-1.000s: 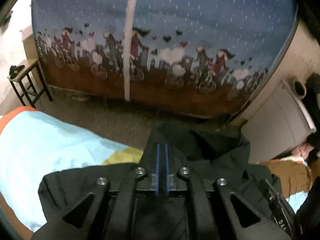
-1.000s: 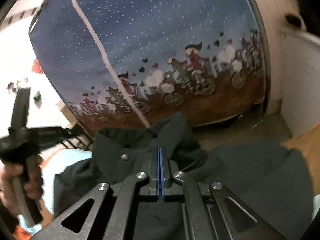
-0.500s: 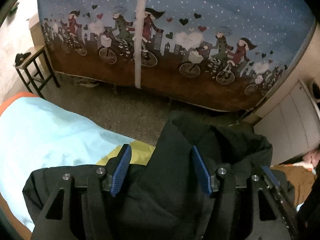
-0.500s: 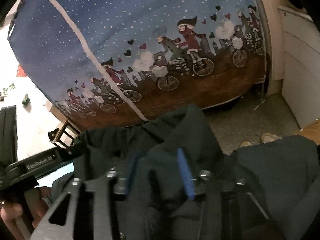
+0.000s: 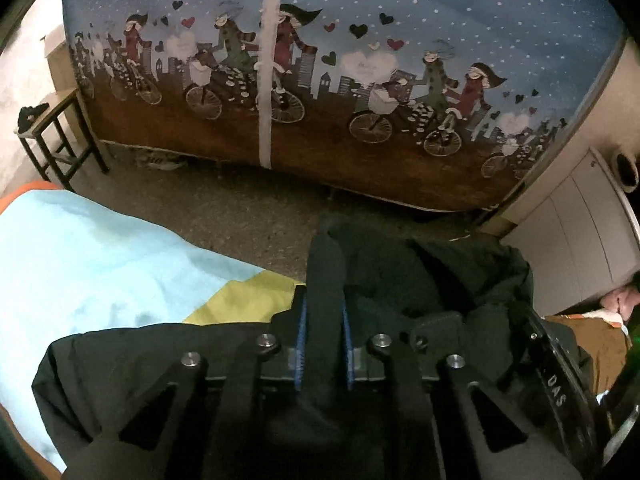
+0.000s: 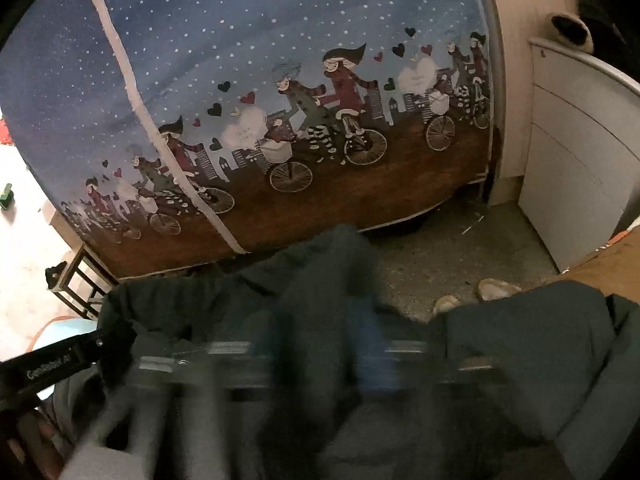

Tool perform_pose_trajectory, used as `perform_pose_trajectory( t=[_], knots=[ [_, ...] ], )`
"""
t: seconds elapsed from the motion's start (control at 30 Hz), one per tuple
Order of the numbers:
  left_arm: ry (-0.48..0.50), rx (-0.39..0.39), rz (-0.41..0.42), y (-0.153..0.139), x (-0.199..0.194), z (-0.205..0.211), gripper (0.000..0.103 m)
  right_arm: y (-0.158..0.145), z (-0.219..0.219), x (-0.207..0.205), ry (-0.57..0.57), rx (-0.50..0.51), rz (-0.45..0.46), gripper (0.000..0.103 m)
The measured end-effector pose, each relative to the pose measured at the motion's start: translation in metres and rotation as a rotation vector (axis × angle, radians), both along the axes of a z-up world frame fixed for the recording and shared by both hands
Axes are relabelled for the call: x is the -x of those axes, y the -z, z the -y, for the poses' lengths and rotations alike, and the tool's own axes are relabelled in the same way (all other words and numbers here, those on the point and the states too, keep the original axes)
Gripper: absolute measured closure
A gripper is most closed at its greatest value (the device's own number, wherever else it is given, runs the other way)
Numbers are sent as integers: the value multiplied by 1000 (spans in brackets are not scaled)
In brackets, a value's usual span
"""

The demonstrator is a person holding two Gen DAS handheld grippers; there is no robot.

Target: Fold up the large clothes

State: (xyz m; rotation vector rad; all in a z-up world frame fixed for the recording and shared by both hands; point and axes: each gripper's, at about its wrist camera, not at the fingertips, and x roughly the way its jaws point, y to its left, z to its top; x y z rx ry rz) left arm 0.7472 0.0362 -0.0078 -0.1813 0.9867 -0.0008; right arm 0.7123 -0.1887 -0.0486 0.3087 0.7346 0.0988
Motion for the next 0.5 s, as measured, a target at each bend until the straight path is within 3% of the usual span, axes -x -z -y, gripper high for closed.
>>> perform_pose_trajectory(
  t=[0.2,0.37,0.5],
  knots=[
    [21,43,118,-24,40,1,95,-17,23,37,-33,-80,107,97],
    [154,-24,247,-49,92,10,96,-35,39,82,-65,-123,189,98],
    [177,61,282,-56,134,-1,97,-45,52,120,-94,-179,235,98]
  ],
)
